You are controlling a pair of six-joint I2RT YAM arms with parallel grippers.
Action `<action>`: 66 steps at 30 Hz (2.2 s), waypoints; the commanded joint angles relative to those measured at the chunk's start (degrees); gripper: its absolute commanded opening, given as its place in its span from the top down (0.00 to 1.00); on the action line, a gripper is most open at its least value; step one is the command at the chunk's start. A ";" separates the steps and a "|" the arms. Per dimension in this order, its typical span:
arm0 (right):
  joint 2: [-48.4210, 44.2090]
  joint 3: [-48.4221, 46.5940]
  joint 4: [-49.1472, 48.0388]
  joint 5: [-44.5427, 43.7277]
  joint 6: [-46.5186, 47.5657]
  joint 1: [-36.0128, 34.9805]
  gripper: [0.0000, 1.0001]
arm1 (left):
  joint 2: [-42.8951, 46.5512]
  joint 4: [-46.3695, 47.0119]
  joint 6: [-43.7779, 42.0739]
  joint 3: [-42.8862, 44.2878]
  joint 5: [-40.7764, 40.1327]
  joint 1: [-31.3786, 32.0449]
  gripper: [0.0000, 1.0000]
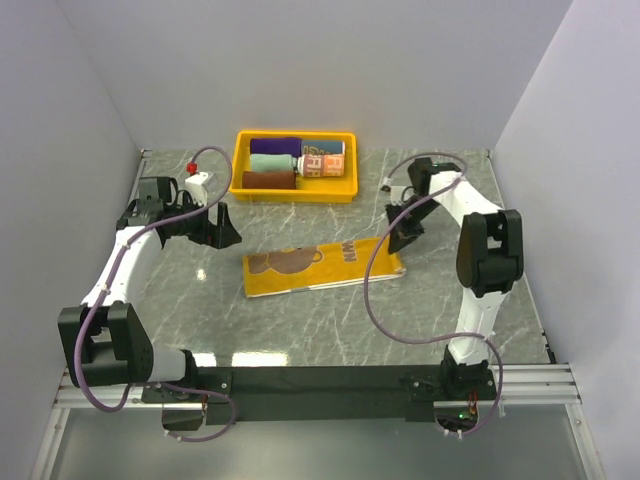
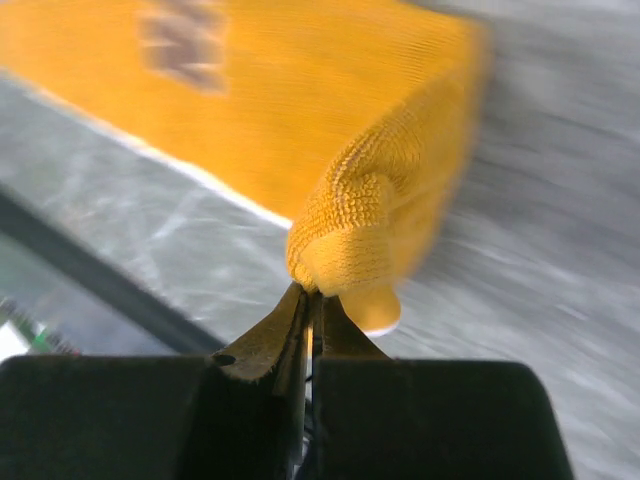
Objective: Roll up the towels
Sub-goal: Fold the towel
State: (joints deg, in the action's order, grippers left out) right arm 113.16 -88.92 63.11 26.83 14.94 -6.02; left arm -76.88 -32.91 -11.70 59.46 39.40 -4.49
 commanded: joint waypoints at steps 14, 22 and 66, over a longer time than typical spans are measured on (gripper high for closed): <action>8.65 -9.94 -2.91 16.41 -8.43 -13.49 1.00 | 4.55 4.95 13.81 -1.45 -7.14 -0.34 0.01; 12.08 -13.82 -2.56 18.34 -9.66 -15.95 1.00 | 4.90 4.87 14.17 -2.86 -10.13 -0.34 0.01; 16.30 -13.40 -2.03 3.14 4.22 -12.87 0.67 | -15.04 -2.08 -6.05 -0.49 -6.62 16.44 0.99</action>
State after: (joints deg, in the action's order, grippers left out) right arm 128.95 -105.03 61.71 31.24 17.96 -18.61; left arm -90.00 -36.23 -16.88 56.40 32.10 11.29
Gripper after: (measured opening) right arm 0.327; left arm 0.012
